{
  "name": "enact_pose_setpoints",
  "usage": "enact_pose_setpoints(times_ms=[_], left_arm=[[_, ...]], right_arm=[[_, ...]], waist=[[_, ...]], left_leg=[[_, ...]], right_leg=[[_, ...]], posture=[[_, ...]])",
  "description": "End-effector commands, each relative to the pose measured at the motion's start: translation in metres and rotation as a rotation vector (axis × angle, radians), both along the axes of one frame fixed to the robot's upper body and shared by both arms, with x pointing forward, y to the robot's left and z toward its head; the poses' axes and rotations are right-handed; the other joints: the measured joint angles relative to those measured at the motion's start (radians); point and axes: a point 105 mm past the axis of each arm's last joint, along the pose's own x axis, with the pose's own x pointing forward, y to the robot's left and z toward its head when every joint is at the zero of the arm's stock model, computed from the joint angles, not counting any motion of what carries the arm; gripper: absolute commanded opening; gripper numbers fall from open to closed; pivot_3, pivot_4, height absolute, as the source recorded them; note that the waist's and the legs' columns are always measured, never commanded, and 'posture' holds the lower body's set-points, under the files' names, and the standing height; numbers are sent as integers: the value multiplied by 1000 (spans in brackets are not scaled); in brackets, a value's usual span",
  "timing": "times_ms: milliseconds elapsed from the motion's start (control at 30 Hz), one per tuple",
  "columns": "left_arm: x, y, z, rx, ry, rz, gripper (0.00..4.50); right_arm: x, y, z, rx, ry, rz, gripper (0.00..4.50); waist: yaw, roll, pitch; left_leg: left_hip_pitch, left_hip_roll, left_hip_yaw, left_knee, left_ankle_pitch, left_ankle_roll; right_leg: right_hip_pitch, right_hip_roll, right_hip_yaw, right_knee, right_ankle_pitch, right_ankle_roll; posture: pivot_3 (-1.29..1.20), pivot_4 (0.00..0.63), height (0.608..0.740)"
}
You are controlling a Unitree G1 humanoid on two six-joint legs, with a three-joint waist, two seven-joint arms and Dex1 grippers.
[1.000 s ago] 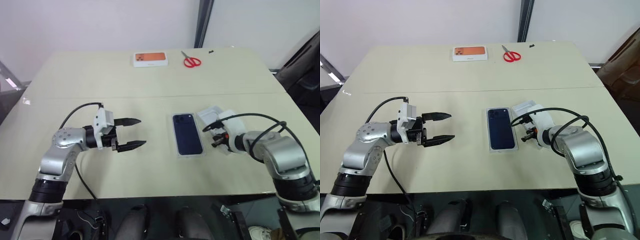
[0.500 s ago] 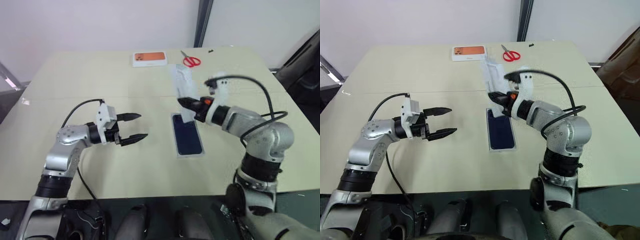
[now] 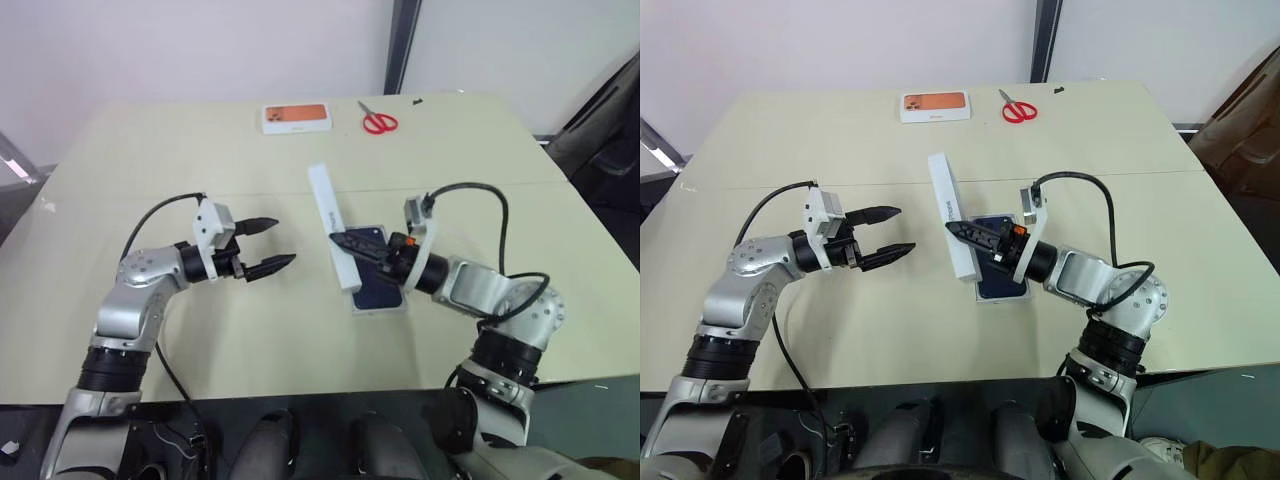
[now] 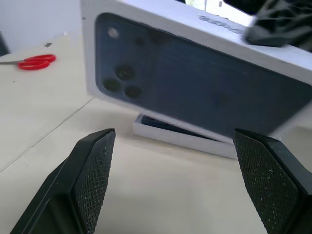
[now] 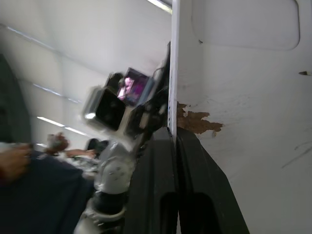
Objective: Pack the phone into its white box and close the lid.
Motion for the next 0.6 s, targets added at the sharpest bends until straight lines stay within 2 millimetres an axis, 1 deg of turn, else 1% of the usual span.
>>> enact_pose_setpoints(times_ms=[33, 100, 200, 233, 300, 400, 433, 500, 567, 600], left_arm=[[-2, -1, 12, -42, -16, 14, 4013], [-1, -1, 12, -61, 7, 18, 4013], [-2, -2, 11, -86, 49, 1, 3197], [-5, -5, 9, -85, 62, -14, 2776], [-10, -11, 2, -68, 76, -34, 1761], [-15, -22, -7, -78, 111, -47, 317], [-18, -28, -14, -72, 129, -53, 117], [-20, -37, -26, -69, 158, -53, 117], [-19, -43, -32, -74, 177, -45, 117], [-18, -49, -34, -86, 184, -48, 44]], right_arm=[[-16, 8, 11, 50, 45, 40, 42], [-15, 9, 8, 59, 80, 11, 42], [-8, 6, -1, 20, 136, -57, 0], [-5, 4, -4, 13, 156, -83, 0], [0, 0, -7, -10, 175, -122, 0], [-1, -2, -12, -71, 169, -131, 0], [-2, -2, -14, -83, 166, -130, 0], [-2, -1, -16, -82, 169, -131, 0], [-1, -2, -15, -72, 173, -135, 0], [3, -4, -14, -63, 178, -153, 288]], waist=[[-1, 0, 0], [-5, 0, 0], [-14, 0, 0], [-16, 0, 0], [-17, 0, 0], [-16, 0, 0], [-15, 0, 0], [-14, 0, 0], [-14, 0, 0], [-13, 0, 0]], left_leg=[[0, 0, 0, 0, 0, 0], [0, 0, 0, 1, 0, 1], [0, 0, 0, 1, 0, 1], [0, 0, 0, 1, 0, 1], [0, 0, 0, 1, 0, 1], [0, 0, 0, 1, 0, 1], [0, 0, 0, 1, 0, 1], [0, 0, 0, 1, -1, 2], [0, 0, 0, 1, -1, 2], [0, 0, 0, 1, -1, 2]], right_leg=[[0, 0, 0, 0, 0, 0], [1, 0, 0, 0, 0, 0], [1, 0, 0, 0, 0, 0], [1, 1, 0, 0, 0, 0], [1, 1, 0, -1, 0, 0], [2, 1, 0, -1, 0, 0], [2, 1, 0, -2, 0, 0], [3, 1, -1, -2, 0, 0], [3, 1, -1, -2, 0, 0], [3, 1, -1, -2, 0, 0]], posture=[[0, 150, 734], [0, 150, 734], [0, 150, 734], [0, 150, 734], [0, 150, 734], [0, 150, 734], [0, 150, 734], [0, 150, 734], [0, 150, 734], [0, 150, 734]])
